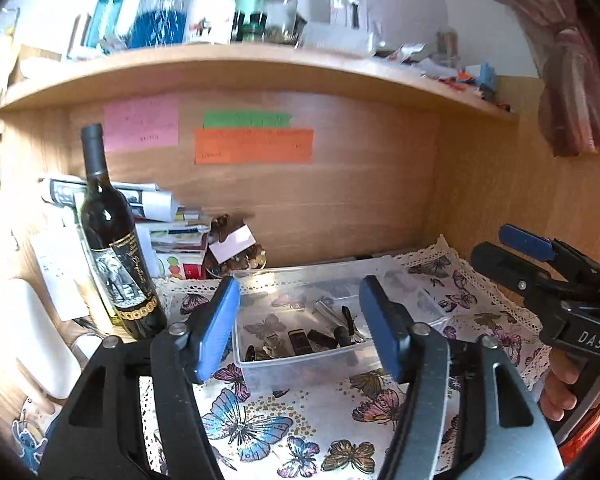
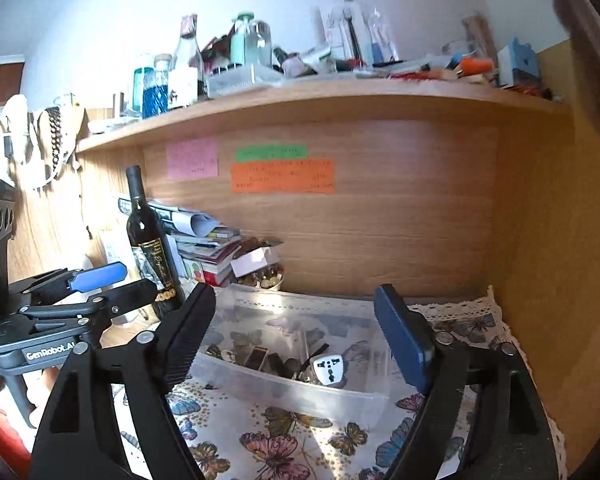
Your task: Organize rigid objects
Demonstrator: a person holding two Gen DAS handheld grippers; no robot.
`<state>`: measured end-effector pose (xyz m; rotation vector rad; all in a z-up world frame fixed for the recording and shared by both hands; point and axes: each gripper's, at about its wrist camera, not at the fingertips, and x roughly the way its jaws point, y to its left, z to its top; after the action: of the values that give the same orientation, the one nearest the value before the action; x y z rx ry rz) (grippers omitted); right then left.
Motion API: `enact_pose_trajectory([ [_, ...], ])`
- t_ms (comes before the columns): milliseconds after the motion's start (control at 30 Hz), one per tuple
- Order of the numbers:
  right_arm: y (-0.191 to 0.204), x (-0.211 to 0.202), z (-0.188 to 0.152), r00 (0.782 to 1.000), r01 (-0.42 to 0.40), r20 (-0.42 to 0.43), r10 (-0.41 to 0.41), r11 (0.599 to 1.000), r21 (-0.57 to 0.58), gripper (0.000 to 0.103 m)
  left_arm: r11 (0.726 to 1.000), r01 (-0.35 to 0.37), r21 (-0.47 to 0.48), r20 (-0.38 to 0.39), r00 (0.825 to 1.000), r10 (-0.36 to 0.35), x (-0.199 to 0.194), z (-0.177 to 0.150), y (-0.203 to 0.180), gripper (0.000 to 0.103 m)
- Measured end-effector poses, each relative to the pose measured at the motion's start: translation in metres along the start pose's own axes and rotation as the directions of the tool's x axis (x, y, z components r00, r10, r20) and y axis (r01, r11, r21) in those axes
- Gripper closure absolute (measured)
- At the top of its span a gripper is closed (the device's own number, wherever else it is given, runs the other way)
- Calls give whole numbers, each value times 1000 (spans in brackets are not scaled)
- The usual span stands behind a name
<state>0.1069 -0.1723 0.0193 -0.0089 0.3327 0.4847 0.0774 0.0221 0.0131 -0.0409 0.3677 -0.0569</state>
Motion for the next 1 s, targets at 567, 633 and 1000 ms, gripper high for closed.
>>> enact_pose_trajectory([
  [567, 7, -33, -12, 999, 9, 41, -9, 1000, -4, 14, 999, -34, -17, 71, 997, 35, -35, -11, -8, 15],
  [633, 7, -34, -12, 999, 11, 42, -11, 1000, -3, 14, 999, -35, -16, 71, 997, 36, -35, -11, -8, 15],
  [1000, 4, -31, -12, 999, 0, 38, -1, 1000, 17, 11, 999, -43, -10, 75, 996, 44, -32, -12, -9, 12],
])
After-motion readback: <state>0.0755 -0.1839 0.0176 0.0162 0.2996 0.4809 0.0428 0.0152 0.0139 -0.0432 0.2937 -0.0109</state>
